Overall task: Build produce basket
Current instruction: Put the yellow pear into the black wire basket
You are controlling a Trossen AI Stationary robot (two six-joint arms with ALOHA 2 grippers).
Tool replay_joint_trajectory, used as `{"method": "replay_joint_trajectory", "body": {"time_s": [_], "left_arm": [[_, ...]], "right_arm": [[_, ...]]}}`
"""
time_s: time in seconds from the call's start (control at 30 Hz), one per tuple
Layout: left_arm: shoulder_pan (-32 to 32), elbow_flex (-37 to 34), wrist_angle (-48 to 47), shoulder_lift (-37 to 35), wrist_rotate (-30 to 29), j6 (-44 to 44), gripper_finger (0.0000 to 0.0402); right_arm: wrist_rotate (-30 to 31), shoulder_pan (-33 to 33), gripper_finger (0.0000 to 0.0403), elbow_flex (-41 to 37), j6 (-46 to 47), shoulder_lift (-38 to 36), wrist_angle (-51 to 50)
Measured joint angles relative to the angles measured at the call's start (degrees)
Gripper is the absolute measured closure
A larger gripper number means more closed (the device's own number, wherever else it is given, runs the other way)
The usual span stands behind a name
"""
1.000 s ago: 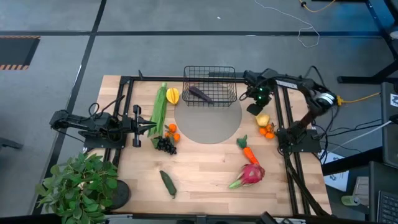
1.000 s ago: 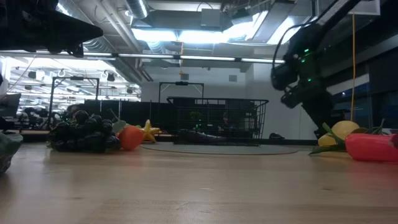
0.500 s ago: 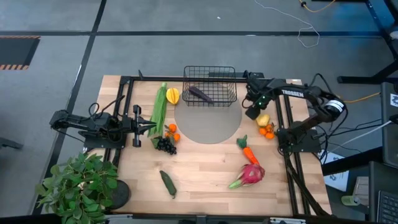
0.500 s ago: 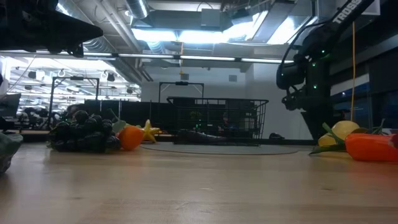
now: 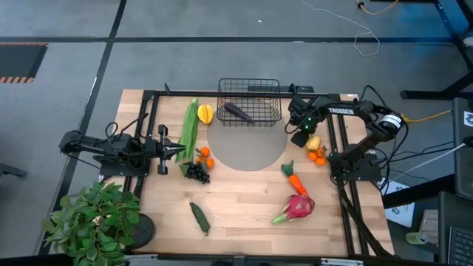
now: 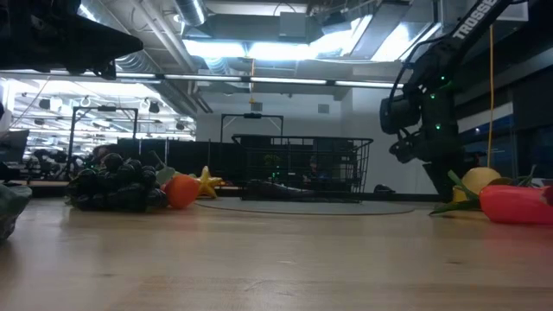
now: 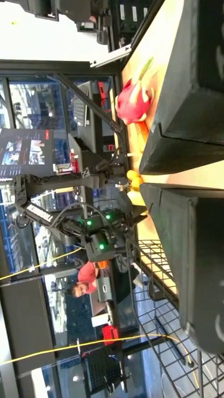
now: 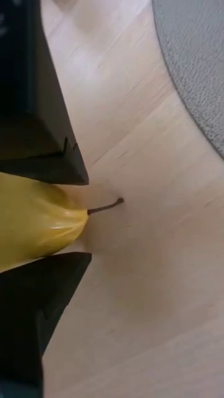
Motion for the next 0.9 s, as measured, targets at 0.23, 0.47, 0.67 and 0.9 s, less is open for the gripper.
{"method": "replay_joint_trajectory", "body": {"time_s": [0.23,0.47,0.67,0.9], "left_arm": [[0.0,0.0,0.0,0.01,0.0,0.0,0.0379],[0.0,0.0,0.0,-0.01,0.0,0.0,0.0379],[0.0,0.0,0.0,0.0,0.0,0.0,0.0379],[0.0,0.01,0.01,0.0,-0.01,0.0,0.0379]], "right_arm": [[0.02,0.0,0.0307,0.0,-0.29,0.06,-0.11],[0.04,0.31,0.0393,0.0,-1.65,0.06,-0.19],[0.22,2.38,0.04,0.28,-1.63,0.06,-0.65],[6.14,6.38,0.0403,5.85,-1.33,0.06,-5.81]]}}
